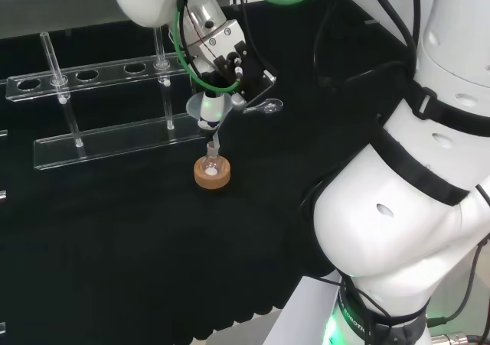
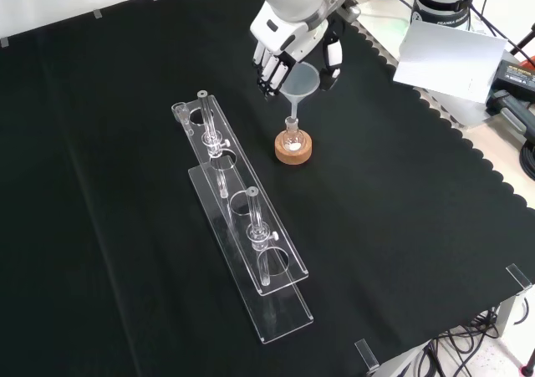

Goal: Remove the funnel from the round-bottom flask.

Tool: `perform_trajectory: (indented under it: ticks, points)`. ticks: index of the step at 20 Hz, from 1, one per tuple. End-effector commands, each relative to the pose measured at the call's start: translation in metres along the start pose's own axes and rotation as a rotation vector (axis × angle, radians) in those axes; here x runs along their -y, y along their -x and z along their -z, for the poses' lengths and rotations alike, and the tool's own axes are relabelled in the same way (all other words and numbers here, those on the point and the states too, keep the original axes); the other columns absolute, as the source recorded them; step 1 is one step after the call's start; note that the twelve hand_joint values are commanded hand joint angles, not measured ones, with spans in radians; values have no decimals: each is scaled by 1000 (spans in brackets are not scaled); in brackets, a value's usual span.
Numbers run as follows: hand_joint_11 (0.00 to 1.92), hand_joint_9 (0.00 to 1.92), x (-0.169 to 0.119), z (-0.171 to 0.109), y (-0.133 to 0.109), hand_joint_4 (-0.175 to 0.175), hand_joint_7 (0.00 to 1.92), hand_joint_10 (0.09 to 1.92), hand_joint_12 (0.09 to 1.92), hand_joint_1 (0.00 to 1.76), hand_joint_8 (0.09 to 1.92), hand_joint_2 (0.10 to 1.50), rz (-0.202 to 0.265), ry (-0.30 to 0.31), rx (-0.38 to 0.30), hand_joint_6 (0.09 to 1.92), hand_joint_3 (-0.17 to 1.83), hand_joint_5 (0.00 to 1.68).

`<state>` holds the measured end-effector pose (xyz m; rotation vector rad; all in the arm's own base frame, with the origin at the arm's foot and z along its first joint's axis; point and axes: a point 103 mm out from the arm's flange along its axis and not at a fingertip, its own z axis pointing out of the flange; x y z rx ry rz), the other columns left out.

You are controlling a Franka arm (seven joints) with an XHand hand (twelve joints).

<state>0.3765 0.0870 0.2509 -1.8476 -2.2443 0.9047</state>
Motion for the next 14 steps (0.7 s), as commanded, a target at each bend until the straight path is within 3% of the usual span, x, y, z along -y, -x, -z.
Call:
perform_trajectory:
  ticks: [1, 10, 14]
  points:
    - [774, 924, 30, 42, 23, -32, 611, 423, 1192, 786, 642, 645, -11, 40, -35, 183, 587, 602]
    - [772, 923, 58, 94, 47, -32, 611, 419, 1196, 786, 642, 643, -66, 133, -35, 198, 588, 601]
    - [771, 918, 61, 105, 52, -31, 611, 417, 1197, 785, 642, 643, -80, 150, -49, 203, 589, 599]
